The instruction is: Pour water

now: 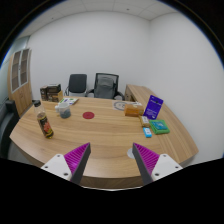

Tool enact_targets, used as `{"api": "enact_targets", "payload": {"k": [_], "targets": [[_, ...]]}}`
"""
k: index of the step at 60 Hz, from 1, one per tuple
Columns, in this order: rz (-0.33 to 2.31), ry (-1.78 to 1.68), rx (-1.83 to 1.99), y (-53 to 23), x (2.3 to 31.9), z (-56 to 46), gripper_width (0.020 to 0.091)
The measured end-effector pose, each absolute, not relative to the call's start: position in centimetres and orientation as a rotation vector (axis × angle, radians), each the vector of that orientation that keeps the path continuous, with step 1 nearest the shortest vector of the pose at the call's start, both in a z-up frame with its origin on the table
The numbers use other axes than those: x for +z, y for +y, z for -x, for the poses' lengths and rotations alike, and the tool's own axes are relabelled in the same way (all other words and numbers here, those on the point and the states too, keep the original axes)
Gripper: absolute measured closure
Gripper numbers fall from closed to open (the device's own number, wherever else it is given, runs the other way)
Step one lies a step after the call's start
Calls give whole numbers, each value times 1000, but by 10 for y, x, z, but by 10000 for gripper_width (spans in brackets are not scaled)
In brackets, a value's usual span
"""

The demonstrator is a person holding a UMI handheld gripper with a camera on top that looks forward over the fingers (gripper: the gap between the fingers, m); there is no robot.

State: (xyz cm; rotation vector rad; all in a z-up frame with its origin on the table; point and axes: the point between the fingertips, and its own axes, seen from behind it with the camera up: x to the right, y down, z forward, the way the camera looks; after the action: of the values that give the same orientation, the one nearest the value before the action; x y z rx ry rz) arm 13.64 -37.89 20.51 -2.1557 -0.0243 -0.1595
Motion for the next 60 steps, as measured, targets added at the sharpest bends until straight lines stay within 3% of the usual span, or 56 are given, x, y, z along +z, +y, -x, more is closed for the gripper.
{"api": "enact_targets", "payload": {"k": [17,36,53,60], "targets": [[2208,-25,-188,-372,164,-71,246],[2209,34,-83,-346,107,125,245],[2073,23,-18,-235,99,226,243],[2044,15,-40,-194,87,231,306]]}}
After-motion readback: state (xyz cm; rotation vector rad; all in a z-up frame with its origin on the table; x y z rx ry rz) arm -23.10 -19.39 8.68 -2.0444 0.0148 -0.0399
